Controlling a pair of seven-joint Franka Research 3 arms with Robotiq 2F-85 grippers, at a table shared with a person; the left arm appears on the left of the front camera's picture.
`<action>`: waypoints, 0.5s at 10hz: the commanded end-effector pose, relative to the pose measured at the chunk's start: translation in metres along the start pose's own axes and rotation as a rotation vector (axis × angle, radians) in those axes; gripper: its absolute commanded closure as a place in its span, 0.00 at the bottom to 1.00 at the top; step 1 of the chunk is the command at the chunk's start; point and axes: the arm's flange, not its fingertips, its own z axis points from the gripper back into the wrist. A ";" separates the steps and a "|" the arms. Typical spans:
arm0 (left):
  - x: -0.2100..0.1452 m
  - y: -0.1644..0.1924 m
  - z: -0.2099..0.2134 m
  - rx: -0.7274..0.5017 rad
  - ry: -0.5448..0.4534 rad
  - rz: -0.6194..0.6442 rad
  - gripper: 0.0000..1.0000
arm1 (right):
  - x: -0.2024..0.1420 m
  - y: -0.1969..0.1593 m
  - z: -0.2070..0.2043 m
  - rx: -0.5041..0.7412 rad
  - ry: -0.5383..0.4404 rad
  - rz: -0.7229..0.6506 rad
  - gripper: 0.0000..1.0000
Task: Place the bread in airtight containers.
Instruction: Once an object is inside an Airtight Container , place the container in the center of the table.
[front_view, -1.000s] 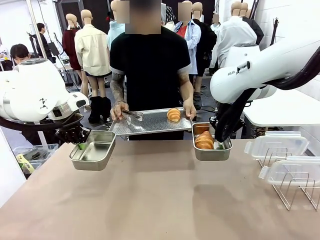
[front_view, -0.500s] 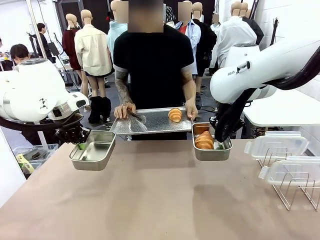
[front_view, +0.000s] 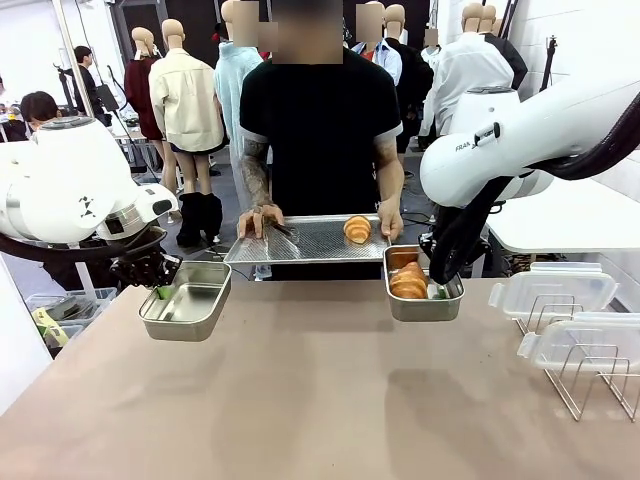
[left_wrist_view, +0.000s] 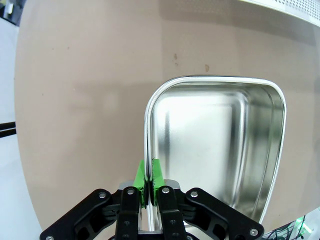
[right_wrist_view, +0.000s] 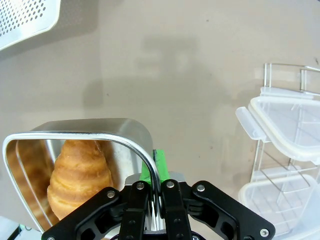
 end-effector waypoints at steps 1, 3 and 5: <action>0.001 0.000 0.002 0.002 -0.013 -0.007 1.00 | 0.000 0.000 0.000 0.000 0.000 0.000 1.00; 0.001 0.000 0.002 0.002 -0.013 -0.007 1.00 | 0.004 -0.005 -0.022 0.004 0.021 -0.017 1.00; 0.001 0.000 0.002 0.002 -0.013 -0.007 1.00 | 0.008 -0.006 -0.045 0.002 0.035 -0.043 1.00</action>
